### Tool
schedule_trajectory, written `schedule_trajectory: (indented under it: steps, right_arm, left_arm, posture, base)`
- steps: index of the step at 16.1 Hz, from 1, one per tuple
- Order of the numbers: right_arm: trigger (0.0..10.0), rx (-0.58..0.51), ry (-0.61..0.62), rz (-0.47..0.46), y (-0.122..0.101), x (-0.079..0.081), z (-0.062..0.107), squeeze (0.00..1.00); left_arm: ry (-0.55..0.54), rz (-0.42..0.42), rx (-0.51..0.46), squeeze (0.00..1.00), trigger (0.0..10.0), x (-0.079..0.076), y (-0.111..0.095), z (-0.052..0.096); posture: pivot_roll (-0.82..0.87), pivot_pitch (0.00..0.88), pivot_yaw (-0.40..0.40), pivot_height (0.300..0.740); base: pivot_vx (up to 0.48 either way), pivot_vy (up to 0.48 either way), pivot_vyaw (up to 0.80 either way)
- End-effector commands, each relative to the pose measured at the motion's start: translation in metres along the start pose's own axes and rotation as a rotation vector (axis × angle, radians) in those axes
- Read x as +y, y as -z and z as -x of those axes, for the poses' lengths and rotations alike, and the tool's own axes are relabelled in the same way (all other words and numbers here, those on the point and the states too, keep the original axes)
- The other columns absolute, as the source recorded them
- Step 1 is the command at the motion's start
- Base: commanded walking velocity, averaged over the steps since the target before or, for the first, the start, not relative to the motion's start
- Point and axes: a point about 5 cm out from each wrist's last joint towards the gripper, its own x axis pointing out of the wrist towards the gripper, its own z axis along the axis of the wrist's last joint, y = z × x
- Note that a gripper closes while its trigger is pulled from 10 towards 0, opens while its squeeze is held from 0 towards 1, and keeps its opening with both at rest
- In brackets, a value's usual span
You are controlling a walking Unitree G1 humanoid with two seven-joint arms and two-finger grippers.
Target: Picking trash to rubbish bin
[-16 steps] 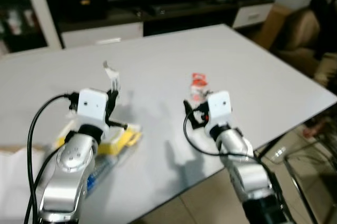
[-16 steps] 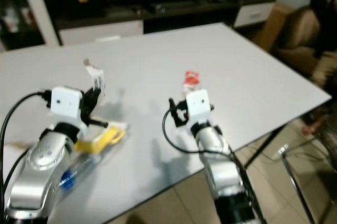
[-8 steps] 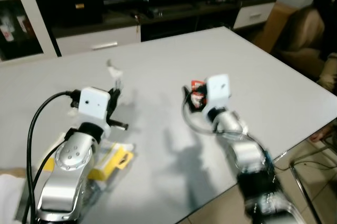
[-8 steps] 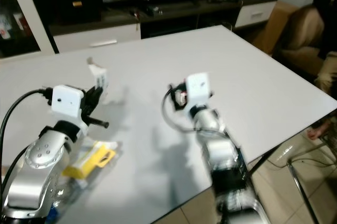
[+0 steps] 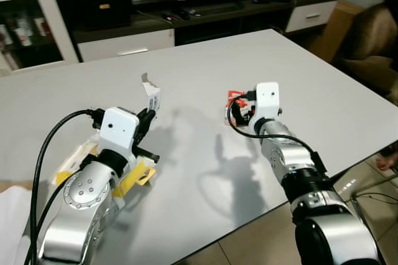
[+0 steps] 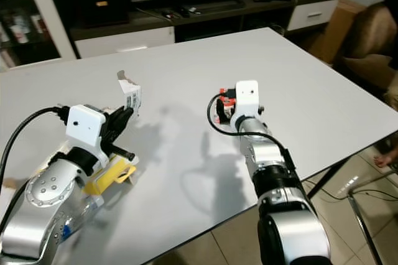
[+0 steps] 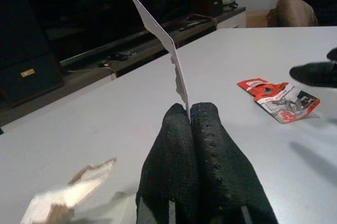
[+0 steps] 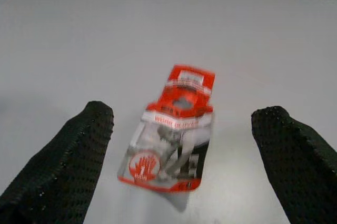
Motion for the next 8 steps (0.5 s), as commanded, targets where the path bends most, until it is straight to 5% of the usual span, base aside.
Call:
schedule_trajectory:
  steps: [1, 2, 8]
  right_arm:
    - [10.0, 0.006, 0.052, -0.034, -0.003, -0.006, -0.003, 0.98]
    - [10.0, 0.035, 0.064, -0.064, 0.000, -0.005, -0.006, 0.00]
    - [10.0, 0.144, -0.007, -0.266, 0.019, 0.019, -0.007, 0.00]
  left_arm:
    - [0.031, 0.009, -0.013, 0.00, 10.0, -0.002, -0.005, 0.003]
    - [0.053, 0.015, -0.021, 0.00, 10.0, -0.004, -0.008, 0.005]
    - [0.050, 0.019, -0.014, 0.00, 10.0, -0.003, -0.009, 0.008]
  posture:
    - [0.16, 0.010, -0.042, 0.740]
    - [0.17, 0.007, -0.043, 0.740]
    - [0.19, 0.000, -0.057, 0.740]
  base:
    - [0.000, 0.000, 0.00]
    - [0.000, 0.000, 0.00]
    - [0.000, 0.000, 0.00]
